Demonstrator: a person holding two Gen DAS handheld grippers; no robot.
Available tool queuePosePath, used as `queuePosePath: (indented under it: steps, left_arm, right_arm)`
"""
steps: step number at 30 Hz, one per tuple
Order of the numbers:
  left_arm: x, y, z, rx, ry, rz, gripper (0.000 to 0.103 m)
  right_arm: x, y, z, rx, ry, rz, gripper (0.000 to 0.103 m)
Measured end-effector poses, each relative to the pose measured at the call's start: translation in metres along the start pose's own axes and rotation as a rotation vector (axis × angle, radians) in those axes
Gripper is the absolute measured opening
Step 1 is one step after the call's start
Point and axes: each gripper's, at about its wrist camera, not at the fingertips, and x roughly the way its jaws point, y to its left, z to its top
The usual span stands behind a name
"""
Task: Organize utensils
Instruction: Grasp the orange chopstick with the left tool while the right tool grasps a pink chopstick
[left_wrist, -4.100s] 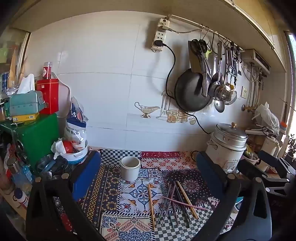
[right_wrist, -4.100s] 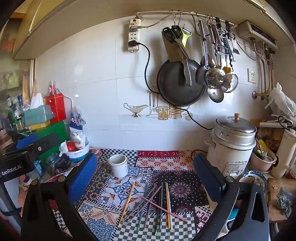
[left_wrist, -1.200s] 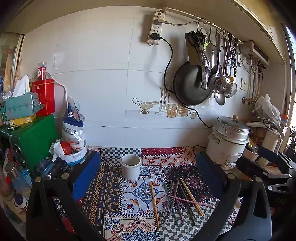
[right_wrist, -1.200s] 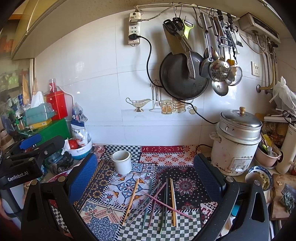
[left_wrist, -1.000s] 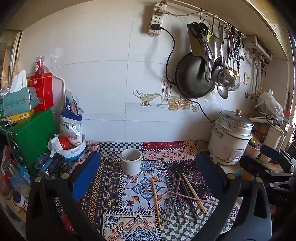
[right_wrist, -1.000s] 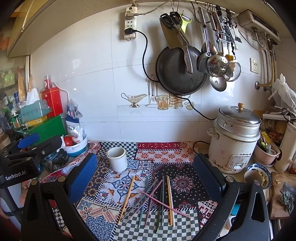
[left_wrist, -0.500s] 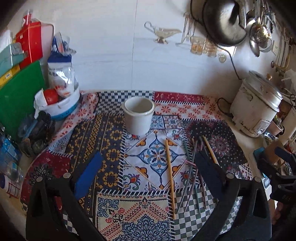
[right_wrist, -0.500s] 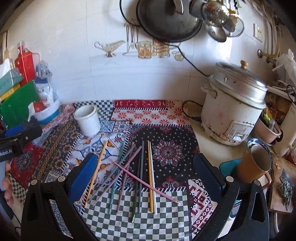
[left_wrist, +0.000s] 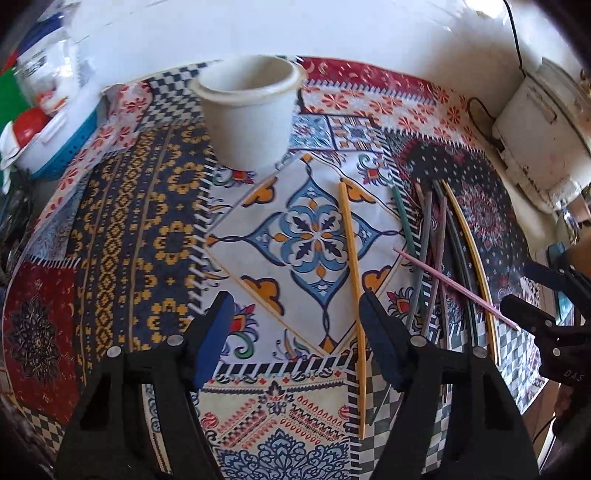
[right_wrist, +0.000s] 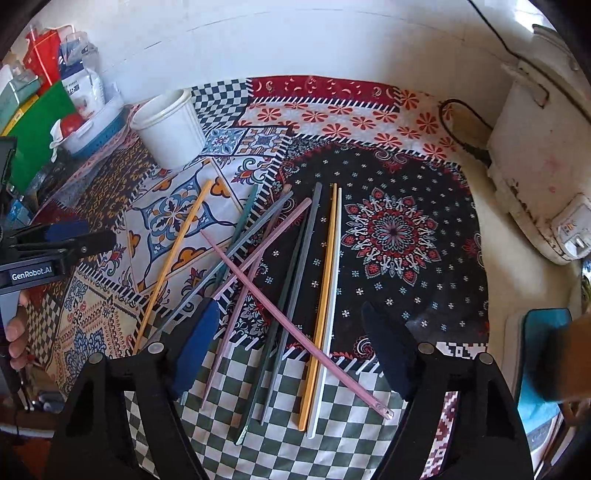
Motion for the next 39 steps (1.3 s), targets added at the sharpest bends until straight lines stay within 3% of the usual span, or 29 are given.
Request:
queuePosePath:
  steps: [8, 14, 19, 25, 27, 36, 39]
  left_arm:
    - [0.025, -0.025, 0.009, 0.078, 0.096, -0.061, 0.047]
    - [0.032, -0.023, 0.012, 0.058, 0.128, -0.071, 0.04]
    - [0.039, -0.019, 0.017, 0.027, 0.155, -0.087, 0.039]
    - [0.047, -0.024, 0.022, 0.048, 0.167, -0.1, 0.03]
    - [0.052, -0.026, 0.023, 0.051, 0.179, -0.105, 0.024]
    - [0.062, -0.035, 0.041, 0.057, 0.167, -0.119, 0.022]
    - [0.066, -0.036, 0.048, 0.053, 0.153, -0.106, 0.014]
  right_arm:
    - [0.031, 0.008, 0.014, -0.127, 0.125, 0.099, 0.038]
    - [0.051, 0.013, 0.02, -0.195, 0.19, 0.142, 0.02]
    - [0.064, 0.016, 0.021, -0.238, 0.236, 0.147, 0.015]
    - [0.074, 0.02, 0.027, -0.284, 0.249, 0.14, 0.009]
    - [0.075, 0.02, 0.029, -0.273, 0.25, 0.145, 0.006]
    - [0.071, 0.003, 0.042, -0.143, 0.183, 0.164, 0.005]
    - [0.068, -0.003, 0.046, -0.105, 0.159, 0.169, 0.005]
